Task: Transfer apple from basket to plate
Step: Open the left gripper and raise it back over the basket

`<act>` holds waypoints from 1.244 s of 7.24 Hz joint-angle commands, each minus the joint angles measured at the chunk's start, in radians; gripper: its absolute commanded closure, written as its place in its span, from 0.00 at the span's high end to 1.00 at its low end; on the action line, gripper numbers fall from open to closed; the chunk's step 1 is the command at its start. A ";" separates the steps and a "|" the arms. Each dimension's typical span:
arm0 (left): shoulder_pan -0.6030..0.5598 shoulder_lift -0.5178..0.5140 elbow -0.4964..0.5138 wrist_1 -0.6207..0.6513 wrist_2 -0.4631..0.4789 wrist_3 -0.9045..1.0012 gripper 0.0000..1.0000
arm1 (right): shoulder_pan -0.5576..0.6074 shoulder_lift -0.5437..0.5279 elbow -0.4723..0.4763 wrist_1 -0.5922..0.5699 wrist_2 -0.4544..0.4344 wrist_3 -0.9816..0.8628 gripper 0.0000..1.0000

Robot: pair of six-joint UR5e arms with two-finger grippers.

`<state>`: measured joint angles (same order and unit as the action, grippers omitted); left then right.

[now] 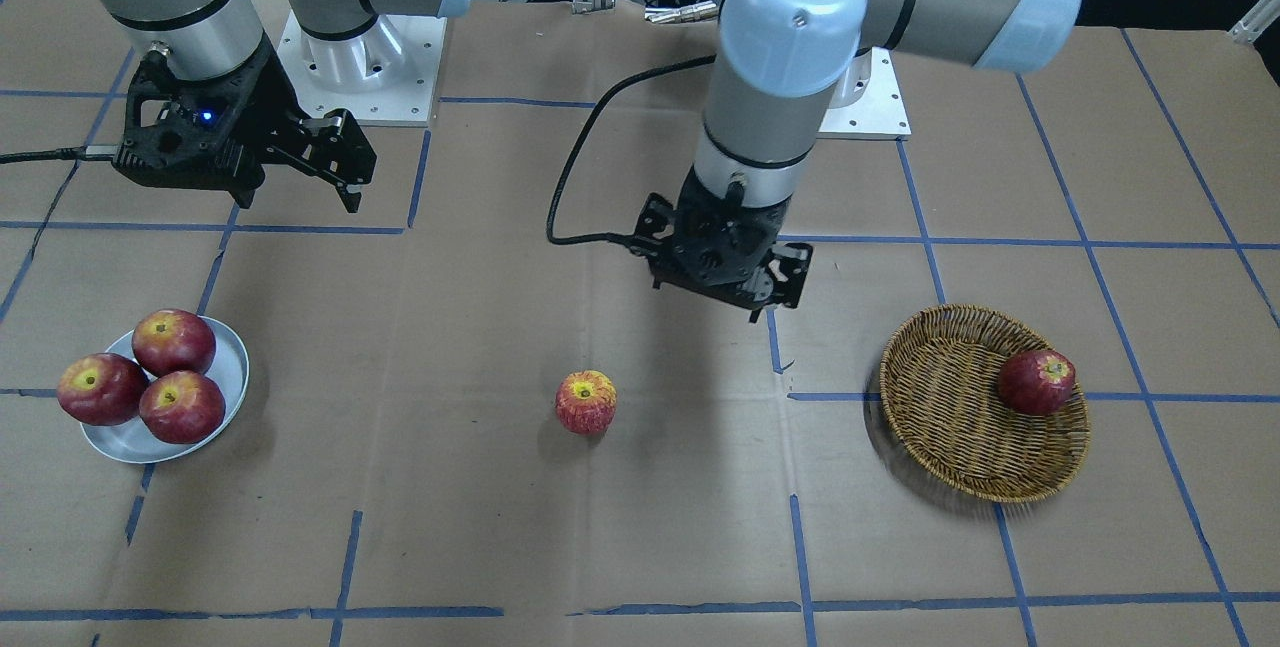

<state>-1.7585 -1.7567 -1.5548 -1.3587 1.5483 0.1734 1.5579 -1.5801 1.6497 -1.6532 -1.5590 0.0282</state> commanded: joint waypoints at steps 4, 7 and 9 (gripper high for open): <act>0.157 0.212 -0.021 -0.282 0.010 -0.002 0.99 | 0.115 0.086 -0.100 -0.010 0.007 0.145 1.00; 0.155 0.211 -0.034 -0.272 0.007 0.001 0.99 | 0.295 0.240 -0.171 -0.129 0.001 0.365 1.00; 0.159 0.218 -0.040 -0.270 0.007 0.012 0.99 | 0.364 0.348 -0.191 -0.225 -0.001 0.449 1.00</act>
<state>-1.6022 -1.5414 -1.5903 -1.6293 1.5559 0.1802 1.8771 -1.3008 1.4710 -1.8142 -1.5587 0.4227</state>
